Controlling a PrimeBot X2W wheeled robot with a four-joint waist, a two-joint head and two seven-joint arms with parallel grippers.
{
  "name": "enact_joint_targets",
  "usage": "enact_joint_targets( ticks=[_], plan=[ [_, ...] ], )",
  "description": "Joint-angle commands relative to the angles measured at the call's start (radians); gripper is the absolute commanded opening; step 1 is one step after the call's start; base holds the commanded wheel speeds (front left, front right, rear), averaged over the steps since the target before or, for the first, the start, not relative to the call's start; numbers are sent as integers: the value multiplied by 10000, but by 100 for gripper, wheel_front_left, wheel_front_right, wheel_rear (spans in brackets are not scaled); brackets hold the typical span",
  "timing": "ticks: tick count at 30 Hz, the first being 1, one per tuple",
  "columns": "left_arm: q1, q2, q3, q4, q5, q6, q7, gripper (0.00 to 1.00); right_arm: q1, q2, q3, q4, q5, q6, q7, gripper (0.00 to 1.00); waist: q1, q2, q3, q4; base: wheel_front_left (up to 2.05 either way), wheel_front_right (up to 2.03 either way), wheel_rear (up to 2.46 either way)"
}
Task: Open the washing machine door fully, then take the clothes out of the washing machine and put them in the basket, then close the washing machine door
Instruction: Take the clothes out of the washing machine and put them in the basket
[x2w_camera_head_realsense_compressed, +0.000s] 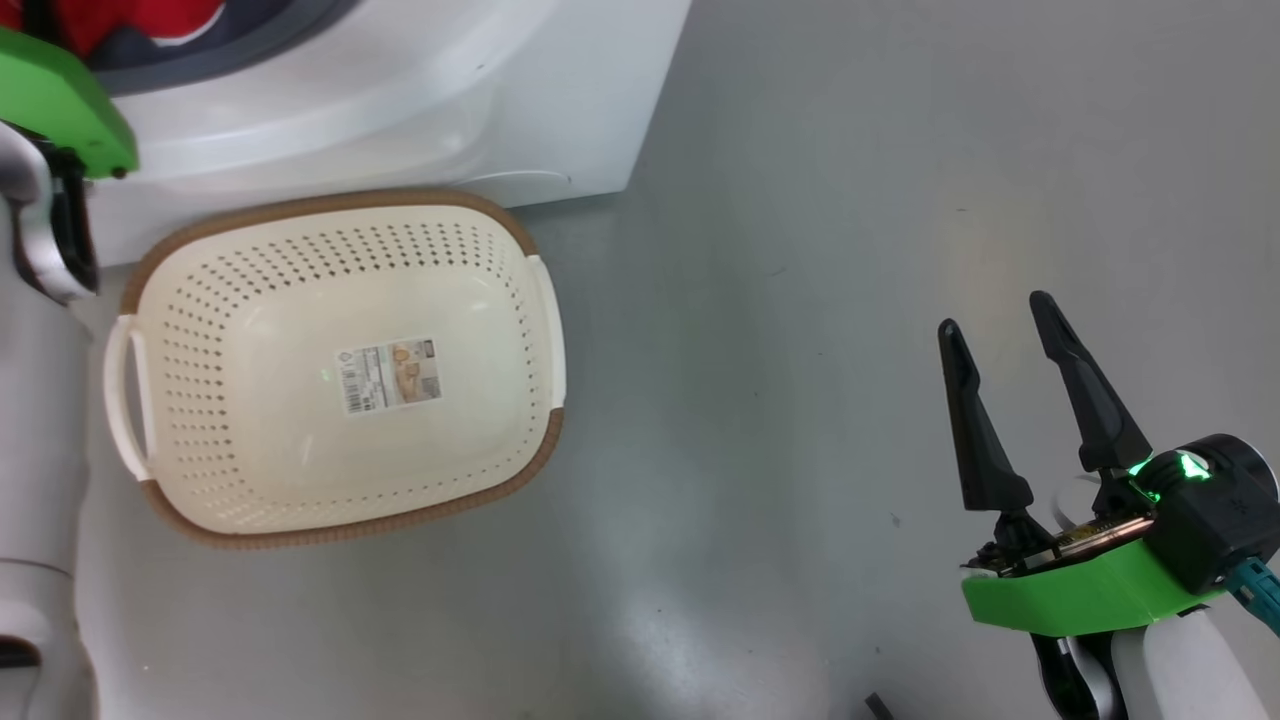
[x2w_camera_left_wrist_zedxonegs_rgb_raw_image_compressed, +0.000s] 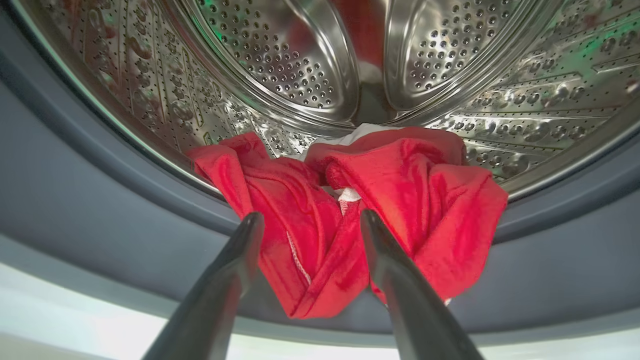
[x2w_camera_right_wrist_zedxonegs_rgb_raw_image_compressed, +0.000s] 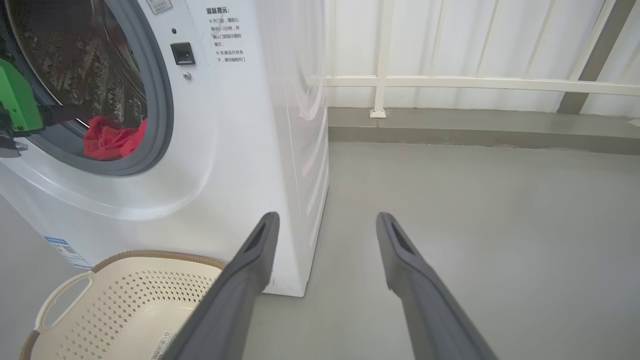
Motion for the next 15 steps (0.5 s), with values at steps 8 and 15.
enact_joint_targets(
  ticks=[8,15],
  plan=[
    [-856,815,7,855,87,224,457,100,-110,-123,314,-155,-93,62,-63,100,-1,-1,163,-404,0,0,0],
    [-1209,976,52,1776,-119,290,1088,100,-110,-123,507,24,-48,62,-63,100,-1,-1,134,-745,0,0,0]
  ],
)
